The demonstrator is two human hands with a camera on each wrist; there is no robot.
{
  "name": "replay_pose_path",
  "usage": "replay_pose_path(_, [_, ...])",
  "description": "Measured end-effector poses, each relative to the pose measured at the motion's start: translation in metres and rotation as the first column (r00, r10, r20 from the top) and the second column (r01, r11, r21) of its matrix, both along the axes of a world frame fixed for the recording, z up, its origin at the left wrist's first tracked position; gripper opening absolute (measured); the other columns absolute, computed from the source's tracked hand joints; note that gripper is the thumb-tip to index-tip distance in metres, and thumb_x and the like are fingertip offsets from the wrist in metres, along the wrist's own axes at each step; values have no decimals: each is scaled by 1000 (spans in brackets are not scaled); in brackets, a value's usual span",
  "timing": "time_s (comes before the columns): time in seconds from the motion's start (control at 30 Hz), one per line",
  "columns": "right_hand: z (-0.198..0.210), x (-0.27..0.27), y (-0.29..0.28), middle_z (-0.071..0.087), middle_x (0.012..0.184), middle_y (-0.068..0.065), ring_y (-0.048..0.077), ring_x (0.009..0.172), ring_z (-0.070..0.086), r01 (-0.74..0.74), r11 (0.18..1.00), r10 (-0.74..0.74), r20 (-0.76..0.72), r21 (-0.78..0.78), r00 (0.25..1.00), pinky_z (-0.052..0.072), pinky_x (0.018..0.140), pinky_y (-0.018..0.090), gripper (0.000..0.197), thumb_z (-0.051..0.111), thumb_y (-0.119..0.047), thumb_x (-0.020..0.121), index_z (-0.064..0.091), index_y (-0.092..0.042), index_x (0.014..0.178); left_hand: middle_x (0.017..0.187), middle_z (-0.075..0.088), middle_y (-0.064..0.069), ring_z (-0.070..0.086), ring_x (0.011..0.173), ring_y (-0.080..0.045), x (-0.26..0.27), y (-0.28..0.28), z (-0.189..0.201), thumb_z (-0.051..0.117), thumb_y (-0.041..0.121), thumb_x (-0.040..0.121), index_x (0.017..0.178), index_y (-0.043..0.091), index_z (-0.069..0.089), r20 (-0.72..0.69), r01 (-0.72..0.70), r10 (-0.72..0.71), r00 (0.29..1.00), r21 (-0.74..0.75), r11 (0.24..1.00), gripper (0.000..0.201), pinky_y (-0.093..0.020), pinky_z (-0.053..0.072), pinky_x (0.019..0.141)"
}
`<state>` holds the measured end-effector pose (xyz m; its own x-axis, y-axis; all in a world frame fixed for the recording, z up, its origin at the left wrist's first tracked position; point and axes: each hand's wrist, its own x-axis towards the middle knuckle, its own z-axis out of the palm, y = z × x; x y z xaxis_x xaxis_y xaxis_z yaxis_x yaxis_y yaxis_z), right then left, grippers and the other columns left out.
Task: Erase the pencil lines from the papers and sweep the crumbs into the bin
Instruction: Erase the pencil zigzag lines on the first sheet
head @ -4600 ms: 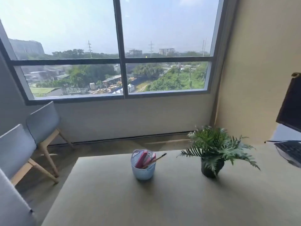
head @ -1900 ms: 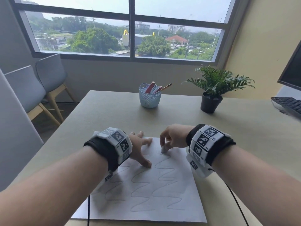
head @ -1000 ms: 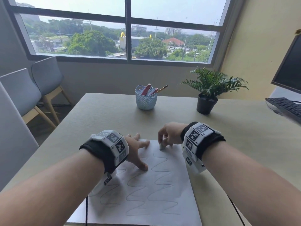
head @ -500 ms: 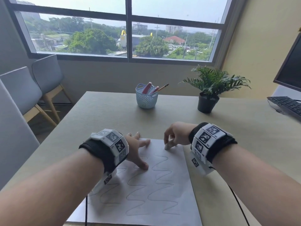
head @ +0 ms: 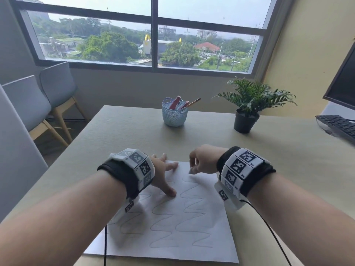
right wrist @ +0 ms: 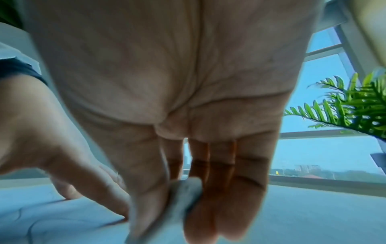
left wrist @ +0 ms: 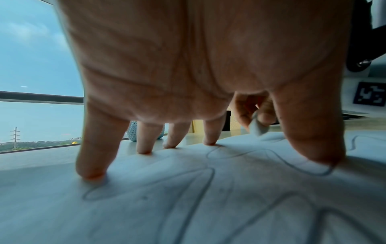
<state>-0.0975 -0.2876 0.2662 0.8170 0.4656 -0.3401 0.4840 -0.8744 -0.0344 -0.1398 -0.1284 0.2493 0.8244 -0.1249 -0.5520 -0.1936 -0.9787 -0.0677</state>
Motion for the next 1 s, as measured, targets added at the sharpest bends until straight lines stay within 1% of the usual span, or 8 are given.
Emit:
replay_pose_path(0.1, [-1, -1, 7, 68, 111, 4, 22, 103, 61, 14, 999, -16, 42, 52, 999, 43, 75, 25, 28, 63, -32, 91, 68, -13, 111, 159, -13, 2, -2, 147, -27, -1, 0, 0, 56, 74, 75, 149, 43, -4, 8, 0, 0, 1000, -5, 1000, 101, -52, 9, 114])
replay_pose_path(0.27, [-7, -16, 9, 65, 102, 0, 17, 85, 55, -24, 997, 25, -19, 74, 1000, 45, 72, 26, 24, 66, -34, 88, 68, -18, 106, 159, -13, 0, -3, 146, -29, 0, 0, -1, 56, 73, 75, 150, 42, -5, 6, -1, 1, 1000, -4, 1000, 101, -51, 9, 114])
replay_pose_path(0.43, [-2, -10, 12, 69, 101, 0, 17, 87, 59, 20, 997, -18, -28, 72, 999, 48, 76, 27, 28, 72, -37, 83, 72, -17, 102, 159, -12, -1, -2, 146, -29, 0, -1, 0, 55, 73, 76, 150, 41, -6, 6, 6, -6, 1000, 8, 1000, 101, -51, 10, 114])
replay_pose_path(0.53, [-1, -10, 14, 70, 104, 3, 20, 94, 62, 23, 998, -23, 5, 63, 1000, 45, 71, 25, 26, 70, -34, 85, 72, -15, 104, 159, -12, -1, -1, 147, -28, 0, -1, 0, 55, 73, 76, 150, 41, -5, 9, 0, 0, 1000, -2, 1000, 101, -50, 10, 114])
replay_pose_path(0.63, [-7, -19, 15, 68, 104, 2, 20, 87, 59, -27, 999, 26, 17, 39, 1000, 40, 68, 23, 22, 65, -30, 89, 71, -15, 104, 159, -12, 0, -2, 147, -28, 1, -1, -1, 56, 73, 75, 150, 42, -5, 11, -5, 5, 1000, -7, 1000, 101, -50, 9, 114])
replay_pose_path(0.73, [-5, -19, 14, 69, 101, 0, 16, 82, 57, -18, 999, 19, -20, 40, 1000, 42, 67, 24, 22, 70, -33, 85, 72, -17, 101, 159, -13, 1, -2, 147, -28, 1, 0, -1, 57, 73, 75, 150, 43, -4, 11, -10, 10, 1000, -15, 1000, 101, -50, 9, 114])
replay_pose_path(0.9, [-1, -13, 13, 68, 106, 2, 19, 91, 59, 14, 998, -14, 4, 56, 1000, 40, 70, 23, 27, 68, -34, 87, 71, -15, 107, 159, -13, 2, -2, 147, -27, -1, -1, 1, 56, 74, 75, 150, 43, -4, 9, -20, 20, 1000, -15, 1000, 101, -51, 9, 115])
replay_pose_path(1.0, [-5, -21, 9, 65, 100, -1, 17, 84, 56, -16, 999, 17, -16, 46, 1000, 40, 68, 24, 23, 68, -33, 87, 70, -19, 104, 159, -12, 3, -2, 147, -26, -2, -1, 1, 55, 74, 74, 150, 44, -4, 14, -19, 19, 1000, -10, 1000, 100, -50, 8, 114])
